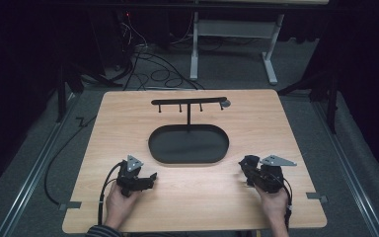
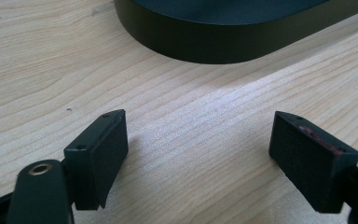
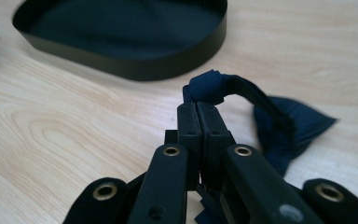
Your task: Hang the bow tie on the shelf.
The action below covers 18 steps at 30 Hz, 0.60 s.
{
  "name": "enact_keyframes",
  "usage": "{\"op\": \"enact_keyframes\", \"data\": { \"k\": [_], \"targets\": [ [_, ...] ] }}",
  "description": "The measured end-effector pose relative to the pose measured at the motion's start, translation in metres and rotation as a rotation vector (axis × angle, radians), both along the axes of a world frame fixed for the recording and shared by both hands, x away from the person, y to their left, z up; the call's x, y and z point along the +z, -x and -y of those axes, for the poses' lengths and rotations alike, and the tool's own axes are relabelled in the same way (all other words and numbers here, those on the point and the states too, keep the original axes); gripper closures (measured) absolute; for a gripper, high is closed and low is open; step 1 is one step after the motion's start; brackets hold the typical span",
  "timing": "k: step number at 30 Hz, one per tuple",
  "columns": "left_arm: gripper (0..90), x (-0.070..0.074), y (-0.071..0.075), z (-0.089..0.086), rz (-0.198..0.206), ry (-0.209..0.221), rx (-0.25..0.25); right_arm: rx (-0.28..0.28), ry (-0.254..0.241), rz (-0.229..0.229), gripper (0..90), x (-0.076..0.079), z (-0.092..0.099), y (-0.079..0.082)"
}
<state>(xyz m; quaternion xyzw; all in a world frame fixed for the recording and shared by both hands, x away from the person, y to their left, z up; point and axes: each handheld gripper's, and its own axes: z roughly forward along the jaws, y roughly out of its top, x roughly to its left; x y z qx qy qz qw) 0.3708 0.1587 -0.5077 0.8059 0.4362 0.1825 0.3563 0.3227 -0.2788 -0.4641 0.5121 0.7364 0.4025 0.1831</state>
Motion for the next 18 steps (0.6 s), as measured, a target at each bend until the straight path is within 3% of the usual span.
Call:
{"op": "enact_keyframes", "data": {
  "k": [5,18],
  "targets": [
    [19.9,0.000,0.000,0.000,0.000,0.000,0.000,0.007,-0.003,0.035,90.0,0.010,-0.001,0.001],
    [20.0,0.000,0.000,0.000,0.000,0.001,0.000,0.032,-0.109,0.099,90.0,0.033,-0.004,-0.009]
  ]
}}
